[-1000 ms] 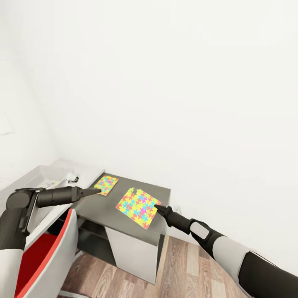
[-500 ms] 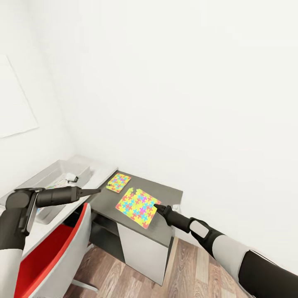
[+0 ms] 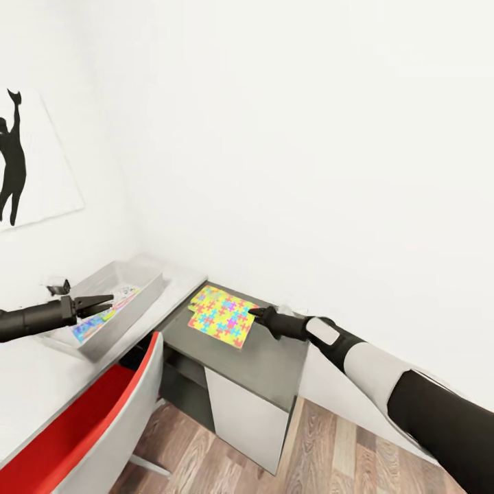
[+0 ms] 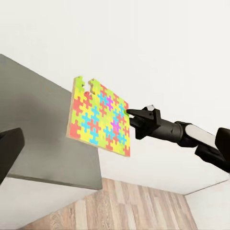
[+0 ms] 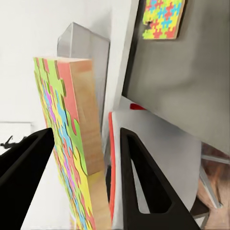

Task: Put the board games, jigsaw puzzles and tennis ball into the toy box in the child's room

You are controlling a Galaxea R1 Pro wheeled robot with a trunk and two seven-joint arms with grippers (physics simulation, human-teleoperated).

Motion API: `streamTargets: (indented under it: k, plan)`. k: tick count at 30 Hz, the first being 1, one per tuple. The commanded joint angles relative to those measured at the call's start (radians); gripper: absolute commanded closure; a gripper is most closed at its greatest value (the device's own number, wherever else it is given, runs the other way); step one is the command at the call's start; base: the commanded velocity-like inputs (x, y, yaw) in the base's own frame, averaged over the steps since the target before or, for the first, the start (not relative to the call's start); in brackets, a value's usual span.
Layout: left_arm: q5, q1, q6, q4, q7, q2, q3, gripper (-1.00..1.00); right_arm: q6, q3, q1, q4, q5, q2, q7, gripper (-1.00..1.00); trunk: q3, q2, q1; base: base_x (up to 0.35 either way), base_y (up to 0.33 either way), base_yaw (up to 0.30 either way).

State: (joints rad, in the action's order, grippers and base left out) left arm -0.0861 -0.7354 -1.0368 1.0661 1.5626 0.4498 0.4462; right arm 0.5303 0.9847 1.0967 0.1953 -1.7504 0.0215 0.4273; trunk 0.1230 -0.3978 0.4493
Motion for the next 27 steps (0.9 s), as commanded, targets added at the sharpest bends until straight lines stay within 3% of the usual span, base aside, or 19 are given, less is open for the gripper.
streamTargets:
  k: [1,6,11,27]
  plan:
    - [-0.01,-0.018,-0.01,-0.025,0.008,0.016,0.001,-1.0,0.017,0.008,0.02,0.003,-0.004,0.002,-0.02,1.0,0.003,-0.002,0.001,0.0,0.0,0.276]
    - [-0.039,-0.05,-0.01,-0.069,0.008,0.053,0.001,-1.0,0.053,0.005,0.074,0.012,-0.005,0.012,-0.128,1.0,0.005,-0.002,0.001,0.0,0.0,0.279]
    - [-0.084,-0.058,-0.01,-0.078,0.008,0.063,0.0,-1.0,0.081,0.003,0.113,0.014,-0.007,0.02,-0.204,1.0,0.008,-0.002,0.001,0.0,0.0,0.281]
    - [-0.104,-0.059,-0.008,-0.08,0.008,0.063,-0.017,-1.0,0.131,0.002,0.157,0.015,-0.007,0.021,-0.223,1.0,0.017,-0.002,0.001,0.0,0.0,0.281]
